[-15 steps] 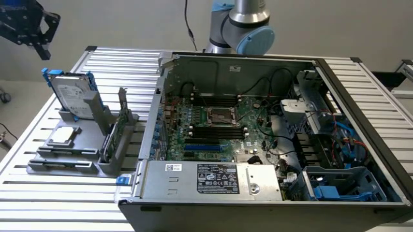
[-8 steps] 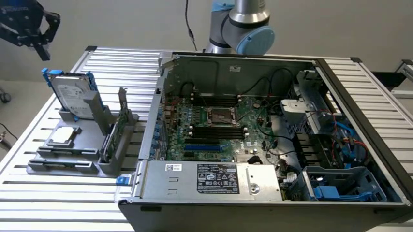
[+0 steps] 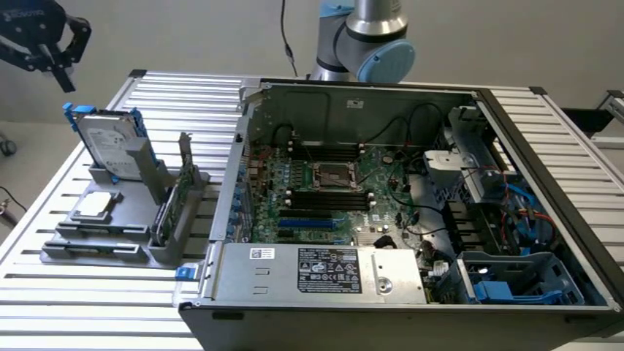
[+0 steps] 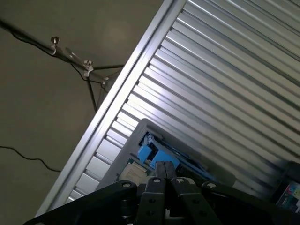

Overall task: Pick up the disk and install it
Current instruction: 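Pick up the disk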

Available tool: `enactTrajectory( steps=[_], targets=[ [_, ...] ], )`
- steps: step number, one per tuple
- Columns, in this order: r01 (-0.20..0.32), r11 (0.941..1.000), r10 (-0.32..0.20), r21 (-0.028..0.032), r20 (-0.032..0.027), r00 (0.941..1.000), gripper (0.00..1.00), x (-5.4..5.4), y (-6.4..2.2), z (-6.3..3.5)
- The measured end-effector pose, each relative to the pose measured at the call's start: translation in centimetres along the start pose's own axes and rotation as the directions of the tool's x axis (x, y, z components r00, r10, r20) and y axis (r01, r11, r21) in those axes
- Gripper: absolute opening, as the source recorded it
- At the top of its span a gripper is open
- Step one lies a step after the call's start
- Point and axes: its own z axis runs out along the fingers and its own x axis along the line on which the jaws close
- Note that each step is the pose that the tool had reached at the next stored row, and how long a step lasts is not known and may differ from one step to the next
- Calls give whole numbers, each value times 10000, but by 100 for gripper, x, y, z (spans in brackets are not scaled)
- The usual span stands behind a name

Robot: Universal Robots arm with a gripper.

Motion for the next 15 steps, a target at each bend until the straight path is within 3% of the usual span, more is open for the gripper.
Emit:
enactTrajectory(
  steps=[4,8,11,15],
  targets=[
    [724,9974,-724,-5,-34,9974,11,0,-1,2],
    [1450,9894,-1450,-13,-68,9894,11,0,-1,3],
    [1979,9802,-1979,-20,-92,9802,11,0,0,4],
    [2690,9631,-2690,-31,-124,9631,11,0,-1,6]
  ],
)
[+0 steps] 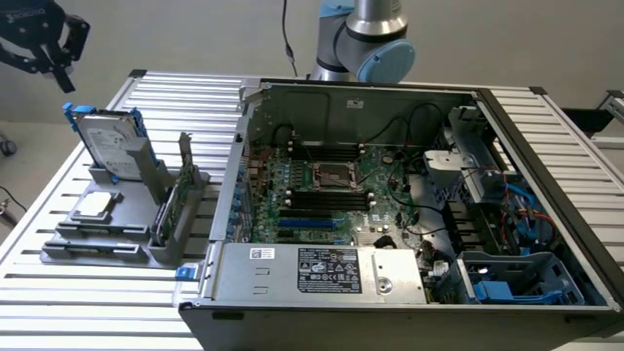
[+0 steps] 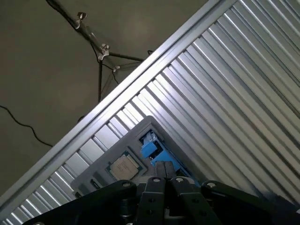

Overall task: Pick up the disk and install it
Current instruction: 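Pick up the disk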

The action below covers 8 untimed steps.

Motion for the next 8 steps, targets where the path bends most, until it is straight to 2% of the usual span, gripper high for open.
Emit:
enactTrajectory(
  steps=[4,8],
  targets=[
    [733,9973,-733,-5,-34,9973,11,0,0,2],
    [1448,9895,-1448,-13,-67,9894,11,0,0,4]
  ],
)
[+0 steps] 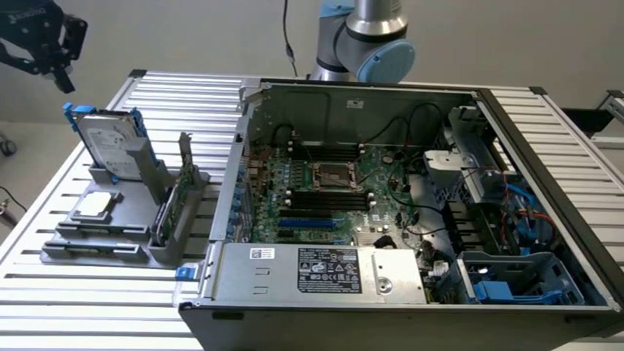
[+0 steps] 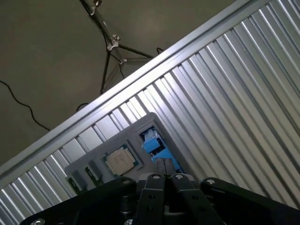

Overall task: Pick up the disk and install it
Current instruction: 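Pick up the disk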

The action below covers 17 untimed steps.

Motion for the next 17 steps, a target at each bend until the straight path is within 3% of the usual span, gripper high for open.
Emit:
enactTrajectory(
  steps=[5,9,13,17],
  targets=[
    [908,9959,-908,-7,-42,9959,11,0,0,3],
    [1632,9866,-1632,-16,-76,9866,11,0,0,5],
    [2351,9720,-2351,-26,-108,9719,11,0,0,8],
    [3049,9524,-3049,-30,-138,9523,11,0,0,11]
  ],
)
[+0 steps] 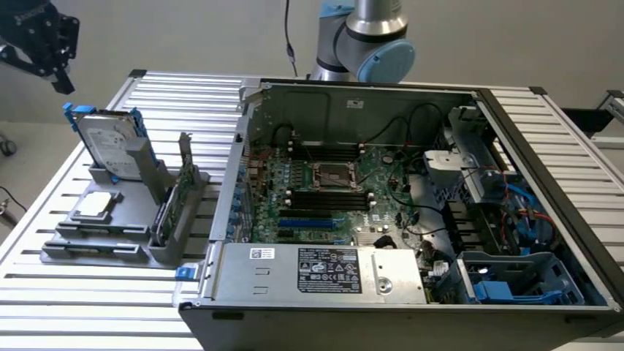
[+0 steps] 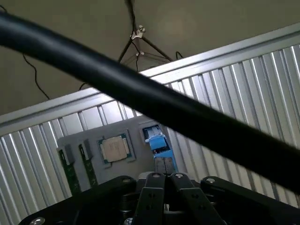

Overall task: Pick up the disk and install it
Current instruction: 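Pick up the disk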

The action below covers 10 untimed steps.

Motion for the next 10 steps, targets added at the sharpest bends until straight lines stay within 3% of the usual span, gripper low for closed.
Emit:
enactTrajectory(
  steps=[3,6,10],
  targets=[
    [549,9985,-549,28,-18,9985,11,-1,0,4],
    [1088,9940,-1088,94,-26,9941,11,-1,-1,13],
    [1757,9841,-1757,255,-35,9844,11,0,-1,24]
  ],
)
